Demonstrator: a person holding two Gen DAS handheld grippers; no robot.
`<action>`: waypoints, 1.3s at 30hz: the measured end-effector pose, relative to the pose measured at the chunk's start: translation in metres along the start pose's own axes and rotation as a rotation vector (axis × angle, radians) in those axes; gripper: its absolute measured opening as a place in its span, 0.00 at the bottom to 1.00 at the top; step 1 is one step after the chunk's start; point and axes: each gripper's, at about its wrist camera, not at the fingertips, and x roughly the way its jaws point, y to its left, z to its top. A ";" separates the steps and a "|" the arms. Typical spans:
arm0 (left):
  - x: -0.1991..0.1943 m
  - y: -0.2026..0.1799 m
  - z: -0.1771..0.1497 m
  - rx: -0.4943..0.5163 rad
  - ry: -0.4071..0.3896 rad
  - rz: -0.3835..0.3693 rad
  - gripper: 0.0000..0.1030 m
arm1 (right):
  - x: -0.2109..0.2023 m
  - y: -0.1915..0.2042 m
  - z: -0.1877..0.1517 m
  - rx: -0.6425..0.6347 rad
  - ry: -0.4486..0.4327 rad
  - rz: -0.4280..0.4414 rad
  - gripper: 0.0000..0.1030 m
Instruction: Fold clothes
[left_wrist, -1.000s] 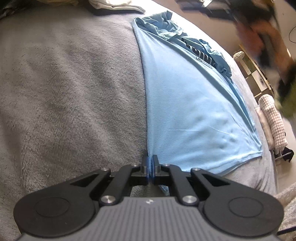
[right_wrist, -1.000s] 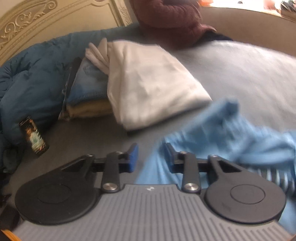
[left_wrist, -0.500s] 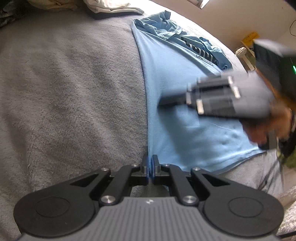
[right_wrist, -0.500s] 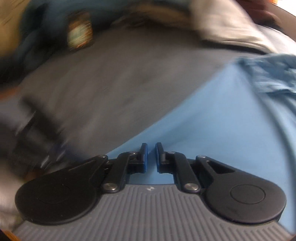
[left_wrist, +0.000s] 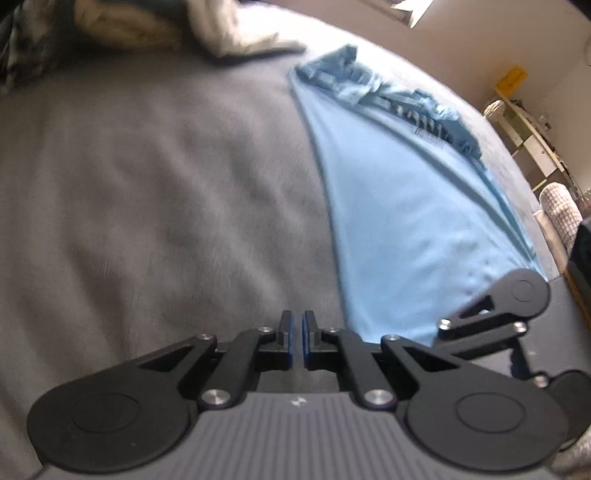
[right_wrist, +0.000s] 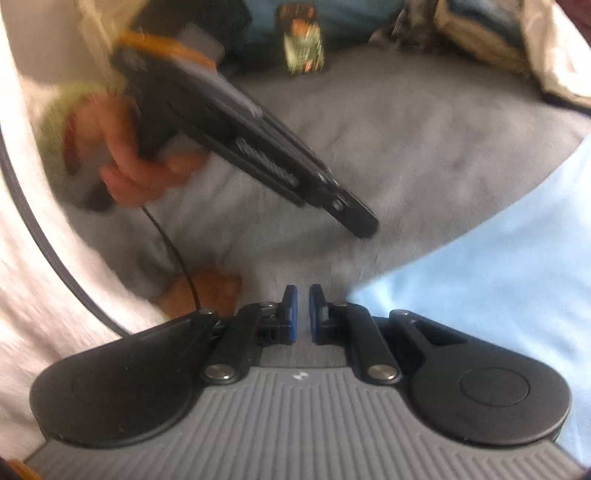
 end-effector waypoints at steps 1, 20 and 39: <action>0.002 -0.004 0.007 0.008 -0.023 -0.006 0.07 | -0.010 -0.004 0.003 0.023 -0.030 0.006 0.06; 0.099 -0.149 0.057 0.290 0.021 -0.255 0.18 | -0.267 -0.135 -0.158 0.858 -0.399 -0.904 0.14; 0.140 -0.197 0.056 0.349 0.105 -0.158 0.23 | -0.231 -0.288 -0.078 0.291 -0.211 -0.967 0.51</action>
